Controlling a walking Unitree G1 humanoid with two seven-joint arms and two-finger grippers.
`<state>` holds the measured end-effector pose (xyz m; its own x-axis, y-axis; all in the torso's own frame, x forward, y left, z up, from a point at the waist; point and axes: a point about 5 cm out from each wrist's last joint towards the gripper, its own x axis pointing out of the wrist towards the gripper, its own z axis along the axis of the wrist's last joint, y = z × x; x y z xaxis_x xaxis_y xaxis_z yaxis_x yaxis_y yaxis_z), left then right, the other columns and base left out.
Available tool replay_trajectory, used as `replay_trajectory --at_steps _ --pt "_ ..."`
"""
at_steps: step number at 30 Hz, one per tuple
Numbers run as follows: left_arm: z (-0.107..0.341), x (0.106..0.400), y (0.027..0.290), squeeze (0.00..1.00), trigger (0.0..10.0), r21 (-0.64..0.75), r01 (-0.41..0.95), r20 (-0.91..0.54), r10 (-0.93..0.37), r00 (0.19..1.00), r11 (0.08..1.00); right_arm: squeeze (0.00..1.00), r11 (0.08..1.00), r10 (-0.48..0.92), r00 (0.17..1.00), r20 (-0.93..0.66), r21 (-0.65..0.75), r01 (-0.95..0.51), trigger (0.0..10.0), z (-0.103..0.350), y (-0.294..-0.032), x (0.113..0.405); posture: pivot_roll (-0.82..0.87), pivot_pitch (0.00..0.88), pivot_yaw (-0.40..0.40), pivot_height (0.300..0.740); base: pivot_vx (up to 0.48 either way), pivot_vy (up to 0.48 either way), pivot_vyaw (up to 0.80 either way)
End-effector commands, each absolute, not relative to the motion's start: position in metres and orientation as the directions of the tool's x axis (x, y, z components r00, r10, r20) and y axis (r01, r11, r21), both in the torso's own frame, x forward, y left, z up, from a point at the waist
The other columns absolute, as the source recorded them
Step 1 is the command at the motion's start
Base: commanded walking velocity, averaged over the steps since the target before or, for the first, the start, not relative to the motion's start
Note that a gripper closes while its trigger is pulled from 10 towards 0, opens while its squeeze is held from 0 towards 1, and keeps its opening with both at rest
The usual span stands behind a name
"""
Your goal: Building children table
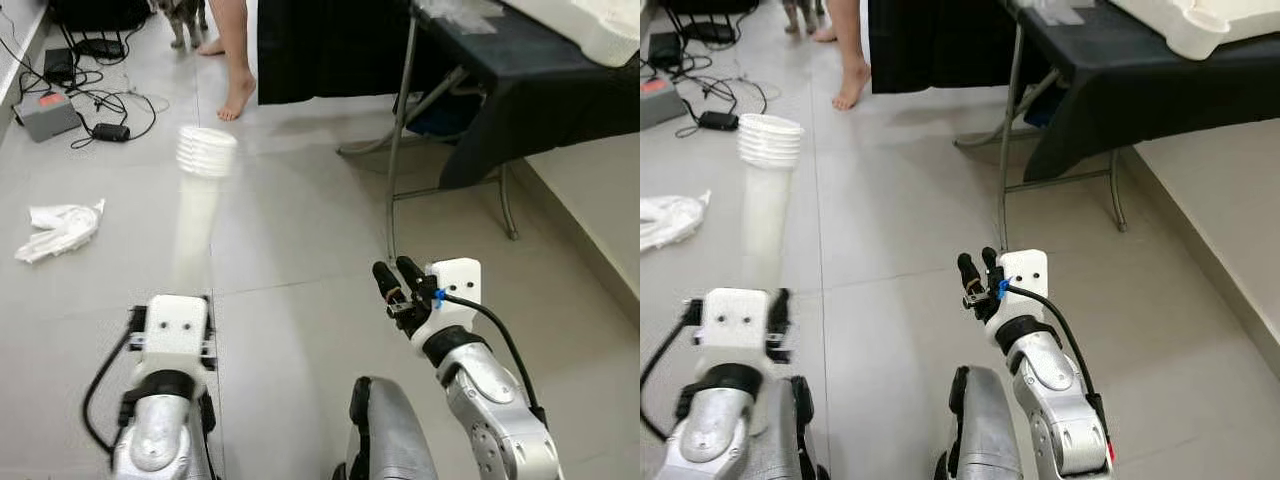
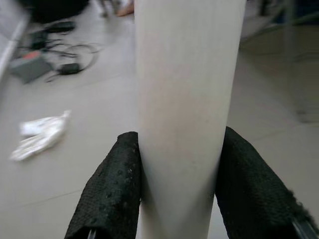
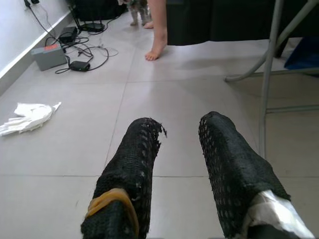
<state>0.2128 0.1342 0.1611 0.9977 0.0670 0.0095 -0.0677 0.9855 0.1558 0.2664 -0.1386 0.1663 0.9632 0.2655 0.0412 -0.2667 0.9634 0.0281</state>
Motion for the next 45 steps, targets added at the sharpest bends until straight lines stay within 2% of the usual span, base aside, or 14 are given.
replay_trajectory --at_steps 1,10,28,32,39,45 --pt "0.156 0.212 0.133 0.00 10.0 0.150 -0.059 -0.012 0.061 0.998 0.987 0.00 0.966 0.257 0.966 0.035 0.027 -0.258 10.0 0.162 -0.138 0.265 0.09 0.166 -0.109 0.585 0.000 0.000 0.00" --pt "0.153 0.213 0.132 0.00 10.0 0.157 -0.052 -0.015 0.055 0.998 0.986 0.00 0.965 0.259 0.965 0.040 0.037 -0.261 10.0 0.161 -0.135 0.265 0.10 0.163 -0.110 0.620 0.000 0.000 0.00" --pt "0.154 0.218 0.132 0.00 10.0 0.161 -0.045 -0.004 0.046 0.999 0.986 0.00 0.960 0.275 0.960 0.049 0.033 -0.276 10.0 0.163 -0.133 0.269 0.10 0.154 -0.108 0.655 0.000 0.000 0.00" --pt "0.153 0.220 0.126 0.00 10.0 0.152 -0.032 -0.002 0.032 0.999 0.988 0.00 0.959 0.279 0.959 0.052 0.034 -0.281 10.0 0.162 -0.133 0.271 0.11 0.124 -0.103 0.675 0.000 0.000 0.00" --pt "0.152 0.218 0.126 0.00 10.0 0.152 -0.023 -0.001 0.023 1.000 0.988 0.00 0.959 0.279 0.959 0.054 0.035 -0.282 10.0 0.161 -0.132 0.269 0.11 0.106 -0.105 0.685 0.000 0.000 0.00" --pt "0.152 0.219 0.127 0.00 10.0 0.150 -0.013 0.005 0.013 1.000 0.989 0.00 0.956 0.291 0.955 0.055 0.025 -0.293 10.0 0.162 -0.128 0.270 0.11 0.061 -0.116 0.720 0.000 0.000 0.00"
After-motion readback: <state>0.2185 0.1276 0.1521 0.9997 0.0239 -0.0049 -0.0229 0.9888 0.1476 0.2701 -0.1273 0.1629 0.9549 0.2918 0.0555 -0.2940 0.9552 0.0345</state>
